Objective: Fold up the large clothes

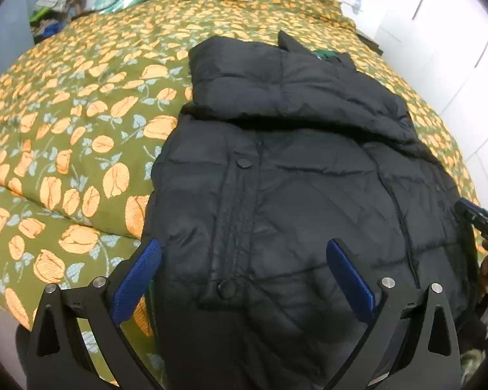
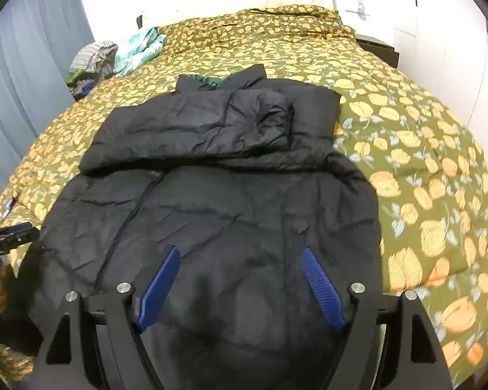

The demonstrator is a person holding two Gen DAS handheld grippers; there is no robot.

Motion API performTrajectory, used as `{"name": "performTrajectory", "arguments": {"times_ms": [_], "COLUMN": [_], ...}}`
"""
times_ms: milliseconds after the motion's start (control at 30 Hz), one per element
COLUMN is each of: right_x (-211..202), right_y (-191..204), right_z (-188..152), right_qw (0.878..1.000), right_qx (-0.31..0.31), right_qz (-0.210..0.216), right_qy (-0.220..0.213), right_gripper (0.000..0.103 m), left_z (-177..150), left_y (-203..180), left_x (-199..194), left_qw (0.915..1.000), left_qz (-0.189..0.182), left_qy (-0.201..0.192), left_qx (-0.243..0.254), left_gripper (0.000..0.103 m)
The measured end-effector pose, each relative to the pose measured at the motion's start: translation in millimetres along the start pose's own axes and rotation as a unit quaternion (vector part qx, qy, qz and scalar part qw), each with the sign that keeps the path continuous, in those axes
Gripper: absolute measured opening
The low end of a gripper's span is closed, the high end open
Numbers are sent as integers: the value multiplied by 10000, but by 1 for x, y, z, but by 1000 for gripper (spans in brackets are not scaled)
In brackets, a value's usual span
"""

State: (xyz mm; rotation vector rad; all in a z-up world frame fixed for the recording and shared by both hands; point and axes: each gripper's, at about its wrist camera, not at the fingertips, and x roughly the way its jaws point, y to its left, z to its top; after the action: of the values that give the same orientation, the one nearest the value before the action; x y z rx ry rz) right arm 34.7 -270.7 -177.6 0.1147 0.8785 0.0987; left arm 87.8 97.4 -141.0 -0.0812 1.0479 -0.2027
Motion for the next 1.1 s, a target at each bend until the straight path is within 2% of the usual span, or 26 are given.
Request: {"name": "performTrajectory", "arguments": {"times_ms": [167, 300, 367, 467, 567, 633, 700, 767, 900, 967, 1000, 1067, 1100], "right_x": [-17, -38, -46, -55, -63, -63, -60, -52, -36, -31, -31, -32, -33], "right_y": [-1, -21, -35, -54, -67, -78, -85, -88, -82, -77, -74, -70, -70], "right_z": [7, 4, -4, -22, -41, -55, -68, -79, -88, -91, -91, -90, -89], "right_qw": [9999, 9996, 9995, 9989, 9976, 9949, 9920, 9880, 9781, 9726, 9719, 9732, 9739], "right_qx": [-40, 59, 132, 173, 199, 283, 416, 594, 811, 813, 756, 624, 598], "right_qz": [-86, -216, -276, -312, -271, -241, -118, 189, 928, 1167, 1198, 1160, 1126], "right_qy": [-125, -171, -32, 294, 612, 936, 1183, 1411, 1675, 1837, 1880, 1883, 1879], "right_gripper": [80, 80, 80, 80, 80, 80, 80, 80, 80, 80, 79, 60, 40], "left_z": [2, -8, -18, -36, -49, -57, -64, -67, -67, -68, -70, -73, -73], "left_y": [14, 53, 75, 85, 71, 53, 37, 29, 32, 36, 39, 46, 47], "left_x": [-18, -25, -19, -5, 6, 14, 22, 28, 32, 32, 32, 29, 29], "left_qw": [9996, 9981, 9955, 9910, 9907, 9913, 9907, 9897, 9855, 9835, 9824, 9819, 9811], "left_qz": [30, 169, 119, -240, -427, -466, -471, -449, -632, -712, -741, -736, -741], "left_qy": [-203, -124, 148, 592, 897, 1072, 1248, 1359, 1546, 1615, 1654, 1674, 1708], "left_qx": [-172, -584, -933, -1180, -934, -600, -253, -92, -283, -392, -442, -495, -535], "left_gripper": [101, 101, 101, 101, 101, 101, 101, 101, 99, 87, 85, 72, 68]}}
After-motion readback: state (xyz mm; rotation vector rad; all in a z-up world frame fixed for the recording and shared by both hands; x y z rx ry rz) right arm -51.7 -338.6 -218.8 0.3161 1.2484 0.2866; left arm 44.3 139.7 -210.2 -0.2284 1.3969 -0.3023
